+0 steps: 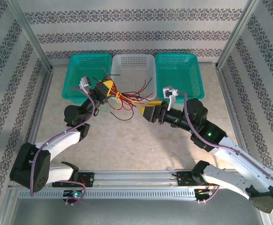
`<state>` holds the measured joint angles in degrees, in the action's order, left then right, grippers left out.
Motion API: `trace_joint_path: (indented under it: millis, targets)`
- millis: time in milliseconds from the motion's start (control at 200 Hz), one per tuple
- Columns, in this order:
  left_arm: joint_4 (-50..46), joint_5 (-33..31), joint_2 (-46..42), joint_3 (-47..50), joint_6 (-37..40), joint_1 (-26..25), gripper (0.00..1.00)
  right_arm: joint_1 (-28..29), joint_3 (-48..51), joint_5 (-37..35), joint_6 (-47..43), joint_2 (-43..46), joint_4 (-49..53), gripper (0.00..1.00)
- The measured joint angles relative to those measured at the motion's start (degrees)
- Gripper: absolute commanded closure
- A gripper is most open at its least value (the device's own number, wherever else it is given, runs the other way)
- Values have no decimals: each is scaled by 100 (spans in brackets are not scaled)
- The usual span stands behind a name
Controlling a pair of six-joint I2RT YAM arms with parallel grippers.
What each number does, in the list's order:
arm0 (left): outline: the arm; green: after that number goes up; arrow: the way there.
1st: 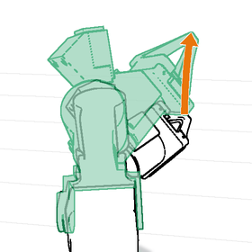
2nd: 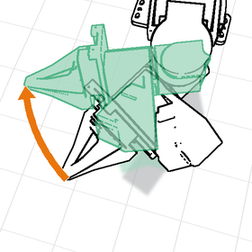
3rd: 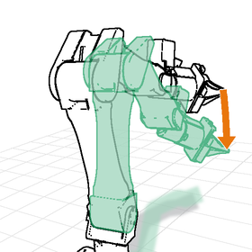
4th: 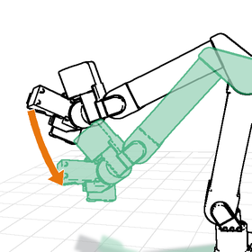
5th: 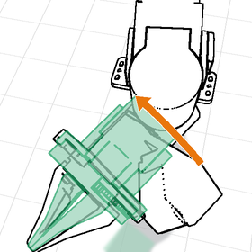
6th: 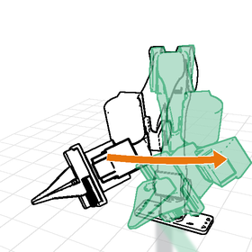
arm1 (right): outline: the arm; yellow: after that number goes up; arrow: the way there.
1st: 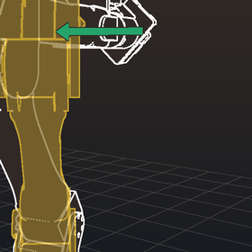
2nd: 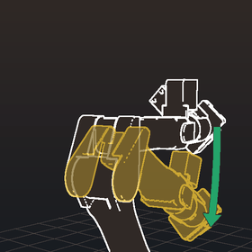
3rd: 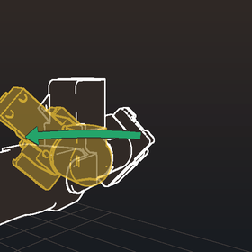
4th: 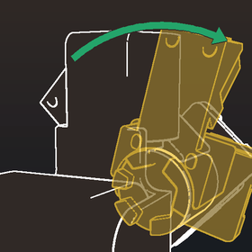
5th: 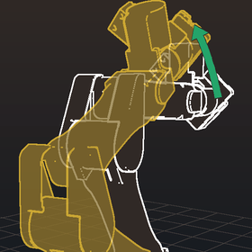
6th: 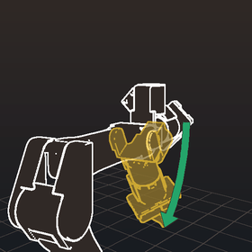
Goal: Untangle the cables
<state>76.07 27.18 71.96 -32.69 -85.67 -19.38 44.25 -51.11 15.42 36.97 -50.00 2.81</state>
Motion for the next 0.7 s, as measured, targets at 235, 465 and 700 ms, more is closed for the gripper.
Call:
trace_joint_path:
  millis: [235, 465, 700]
  targets:
    - [31, -87, 72, -4, -181, 0, 100, -96, 1119, -85, 643, -278, -1003, 46]
    - [-61, -251, 24, -11, -157, 0, 100, -208, 1132, -35, 984, -682, -1764, 53]
    - [-1427, -1421, -1279, 365, 380, 0, 100, 570, 1134, -291, 1088, -977, -2114, 64]
